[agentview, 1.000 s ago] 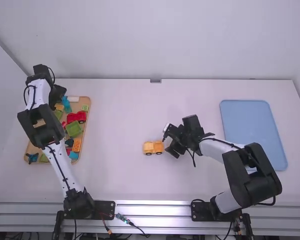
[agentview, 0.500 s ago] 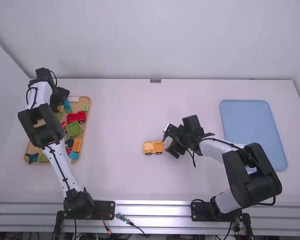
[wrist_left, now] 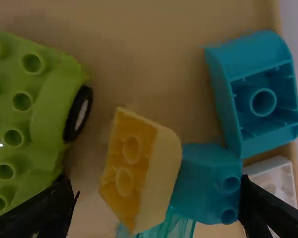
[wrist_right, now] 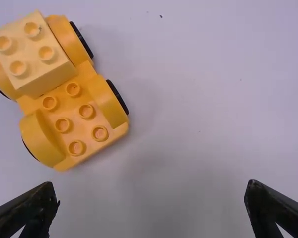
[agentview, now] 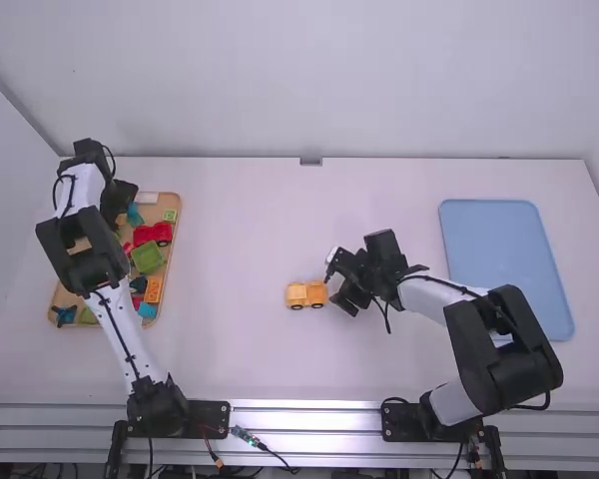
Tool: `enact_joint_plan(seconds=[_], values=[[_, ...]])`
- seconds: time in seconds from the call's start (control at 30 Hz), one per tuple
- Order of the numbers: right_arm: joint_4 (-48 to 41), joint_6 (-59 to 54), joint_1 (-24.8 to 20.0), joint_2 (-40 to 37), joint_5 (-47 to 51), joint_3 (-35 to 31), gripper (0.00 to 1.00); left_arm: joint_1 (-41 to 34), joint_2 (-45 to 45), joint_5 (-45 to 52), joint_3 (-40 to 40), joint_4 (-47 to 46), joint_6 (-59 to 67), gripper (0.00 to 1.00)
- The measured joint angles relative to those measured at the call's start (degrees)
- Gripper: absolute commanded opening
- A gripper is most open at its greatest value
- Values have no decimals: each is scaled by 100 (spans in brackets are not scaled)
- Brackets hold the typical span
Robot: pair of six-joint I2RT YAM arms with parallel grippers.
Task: Assemble lego blocks to make yellow taxi
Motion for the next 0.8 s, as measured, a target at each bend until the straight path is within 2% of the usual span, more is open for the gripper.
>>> enact_joint_plan(seconds=[0.13, 0.6, 0.63, 0.8], values=[[31, -11, 0, 2, -2, 0, 99, 4, 0, -57, 0, 166, -7, 92], [44, -4, 0, 0, 0, 0, 100, 33, -87, 70, 0, 205, 105, 96], [44, -4, 0, 0, -2, 0, 100, 50, -92, 140, 0, 302, 177, 99], [44, -2, 0, 0, 0, 0, 100, 107, -94, 302, 0, 271, 308, 99]])
